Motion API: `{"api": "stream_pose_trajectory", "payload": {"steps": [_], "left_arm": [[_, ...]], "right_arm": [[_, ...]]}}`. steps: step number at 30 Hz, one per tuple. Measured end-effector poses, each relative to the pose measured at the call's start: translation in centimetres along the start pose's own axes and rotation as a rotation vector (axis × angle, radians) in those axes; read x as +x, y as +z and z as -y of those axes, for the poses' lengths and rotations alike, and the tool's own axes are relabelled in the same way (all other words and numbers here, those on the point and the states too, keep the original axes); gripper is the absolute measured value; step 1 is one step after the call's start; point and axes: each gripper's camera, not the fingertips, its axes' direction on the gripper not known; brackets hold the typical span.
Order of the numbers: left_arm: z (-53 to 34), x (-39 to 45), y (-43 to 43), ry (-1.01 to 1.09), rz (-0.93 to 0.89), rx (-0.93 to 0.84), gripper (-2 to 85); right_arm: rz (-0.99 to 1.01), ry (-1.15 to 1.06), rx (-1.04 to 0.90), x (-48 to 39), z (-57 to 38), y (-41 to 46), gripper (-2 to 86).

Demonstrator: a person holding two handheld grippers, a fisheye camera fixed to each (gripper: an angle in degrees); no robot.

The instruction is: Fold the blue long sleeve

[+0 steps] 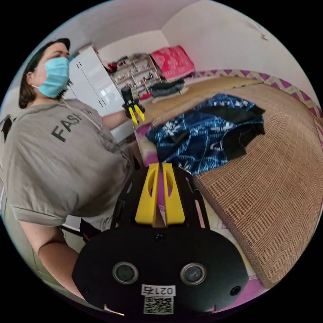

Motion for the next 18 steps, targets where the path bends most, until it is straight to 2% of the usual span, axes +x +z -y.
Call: {"api": "stream_pose_trajectory", "payload": {"steps": [4,7,9,11,13,18], "left_arm": [[-0.1,-2.0,-3.0,-0.102,0.173,0.019,9.8],[0.2,-3.7,-1.5,-0.147,0.192,-0.008,11.8],[-0.2,-4.5,-0.1,-0.174,0.185,-0.049,13.5],[-1.2,-5.5,1.4,-0.246,0.164,-0.092,16.8],[-2.2,-6.1,2.3,-0.305,0.167,-0.112,18.0],[-4.9,-9.0,4.5,-0.503,0.110,-0.093,19.2]], "right_arm": [[-0.113,-0.043,0.070,-3.3,5.9,2.6,7.4],[-0.168,-0.142,-0.051,-7.4,11.9,10.7,10.6],[-0.299,-0.183,-0.164,-11.0,14.9,17.4,12.5],[-0.346,-0.193,-0.178,-13.3,15.8,20.6,13.0],[-0.344,-0.156,-0.183,-14.7,15.9,22.5,12.7],[-0.325,0.076,0.009,-17.7,12.2,20.5,11.2]]}}
